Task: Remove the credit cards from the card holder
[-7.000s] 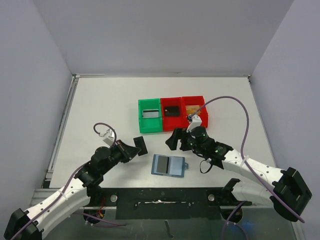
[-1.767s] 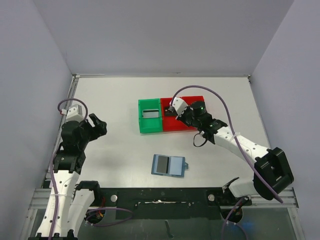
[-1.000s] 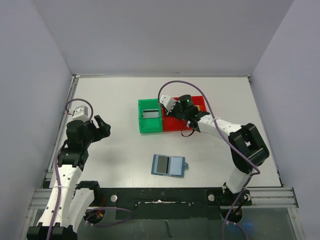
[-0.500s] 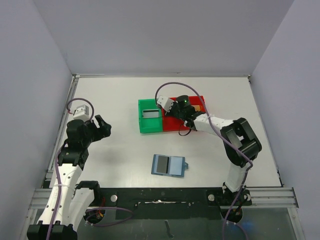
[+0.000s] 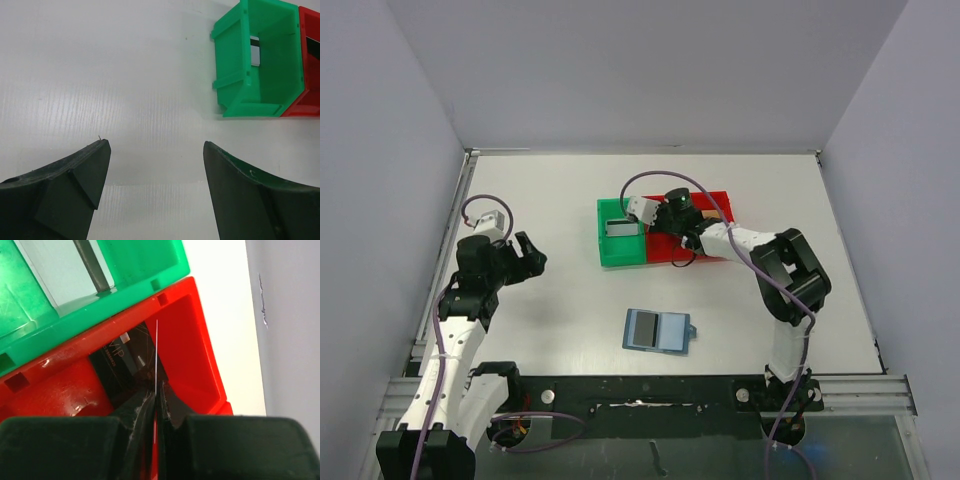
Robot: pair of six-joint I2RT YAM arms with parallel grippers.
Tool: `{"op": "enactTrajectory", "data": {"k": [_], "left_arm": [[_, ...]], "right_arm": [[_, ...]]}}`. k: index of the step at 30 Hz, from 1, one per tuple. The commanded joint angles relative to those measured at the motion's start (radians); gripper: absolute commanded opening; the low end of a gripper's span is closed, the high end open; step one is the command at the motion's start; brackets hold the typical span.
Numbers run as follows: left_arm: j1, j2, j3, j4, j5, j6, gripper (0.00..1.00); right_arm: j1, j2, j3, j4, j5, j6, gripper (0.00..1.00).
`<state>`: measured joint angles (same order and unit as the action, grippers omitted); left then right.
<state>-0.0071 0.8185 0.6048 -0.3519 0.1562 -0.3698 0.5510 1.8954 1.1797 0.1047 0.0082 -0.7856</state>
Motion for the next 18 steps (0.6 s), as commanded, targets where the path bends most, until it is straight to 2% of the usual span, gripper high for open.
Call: {"op": "enactTrajectory", "data": {"k": [1, 4, 7, 12, 18], "left_arm": [[0.006, -0.019, 0.049, 0.029, 0.03, 0.025, 0.75], [0.007, -0.024, 0.047, 0.032, 0.036, 0.025, 0.74], [0.007, -0.019, 0.049, 0.034, 0.043, 0.026, 0.74], [0.03, -0.012, 0.049, 0.042, 0.073, 0.026, 0.74], [0.044, -0.005, 0.047, 0.05, 0.099, 0.026, 0.74]], "right_arm": [[0.001, 0.04, 0.026, 0.053, 0.021, -0.092, 0.01], [0.003, 0.056, 0.018, 0.083, 0.039, -0.097, 0.06], [0.014, 0.064, 0.018, 0.1, 0.069, -0.094, 0.08], [0.018, 0.027, -0.011, 0.121, 0.054, -0.06, 0.28], [0.009, 0.005, -0.023, 0.094, 0.008, -0.042, 0.4]]}}
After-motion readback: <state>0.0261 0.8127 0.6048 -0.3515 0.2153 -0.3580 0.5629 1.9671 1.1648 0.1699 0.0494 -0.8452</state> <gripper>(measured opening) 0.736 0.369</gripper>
